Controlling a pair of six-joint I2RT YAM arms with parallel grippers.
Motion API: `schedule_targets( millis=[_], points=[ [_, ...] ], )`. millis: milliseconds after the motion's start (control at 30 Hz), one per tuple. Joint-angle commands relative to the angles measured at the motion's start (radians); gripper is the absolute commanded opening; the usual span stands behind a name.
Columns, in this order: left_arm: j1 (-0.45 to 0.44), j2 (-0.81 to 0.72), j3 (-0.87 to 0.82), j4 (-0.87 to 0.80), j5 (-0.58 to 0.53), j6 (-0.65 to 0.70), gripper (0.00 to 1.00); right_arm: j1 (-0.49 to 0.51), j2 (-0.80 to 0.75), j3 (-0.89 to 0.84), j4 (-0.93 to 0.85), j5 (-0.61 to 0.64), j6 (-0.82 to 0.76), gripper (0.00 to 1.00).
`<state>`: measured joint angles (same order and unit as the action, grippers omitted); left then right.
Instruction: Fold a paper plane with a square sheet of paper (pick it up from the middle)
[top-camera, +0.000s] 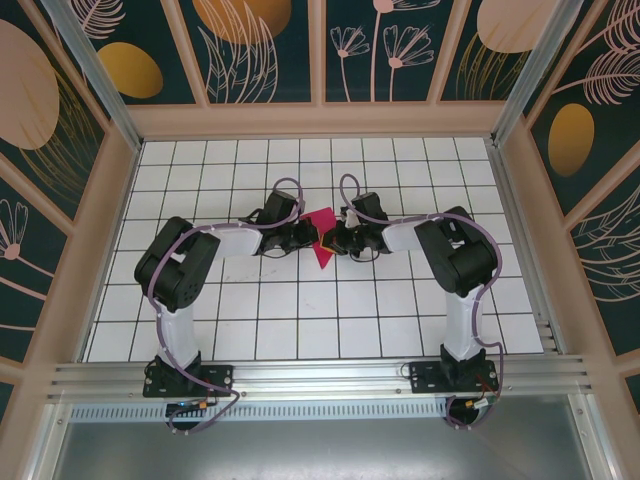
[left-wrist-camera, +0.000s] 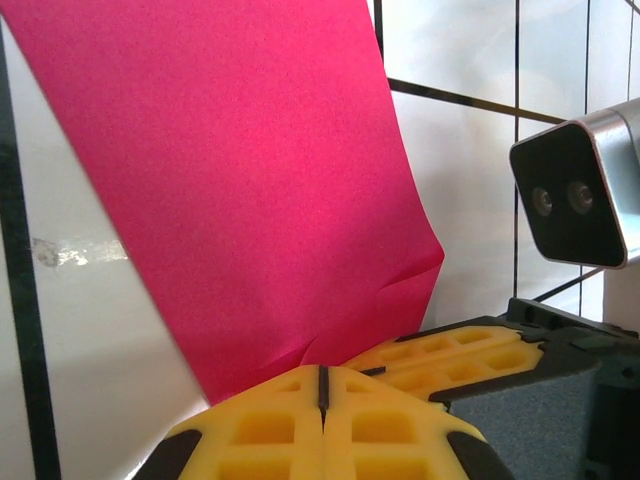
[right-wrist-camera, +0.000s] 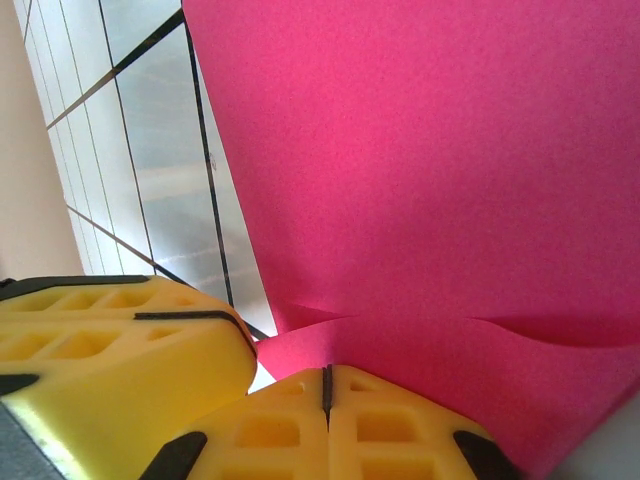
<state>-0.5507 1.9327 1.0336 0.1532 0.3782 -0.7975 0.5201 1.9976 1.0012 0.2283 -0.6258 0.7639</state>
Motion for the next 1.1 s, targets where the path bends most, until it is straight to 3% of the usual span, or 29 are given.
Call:
schedule_targets(
  millis=[0, 367, 767, 1067],
  points=[
    [-0.009, 0.026, -0.009, 0.003, 0.002, -0.006, 0.00, 0.004, 0.047, -0.021, -0.071, 0.047, -0.012, 0.00],
    [-0.011, 0.047, -0.010, -0.034, -0.031, 0.007, 0.00, 0.004, 0.039, -0.023, -0.059, 0.037, -0.011, 0.00],
    [-0.011, 0.059, -0.054, -0.092, -0.117, 0.030, 0.00, -0.003, -0.117, -0.104, 0.136, -0.060, -0.032, 0.00],
    [-0.011, 0.048, -0.055, -0.083, -0.137, 0.023, 0.00, 0.021, -0.172, -0.192, 0.101, -0.108, -0.041, 0.00]
  ],
)
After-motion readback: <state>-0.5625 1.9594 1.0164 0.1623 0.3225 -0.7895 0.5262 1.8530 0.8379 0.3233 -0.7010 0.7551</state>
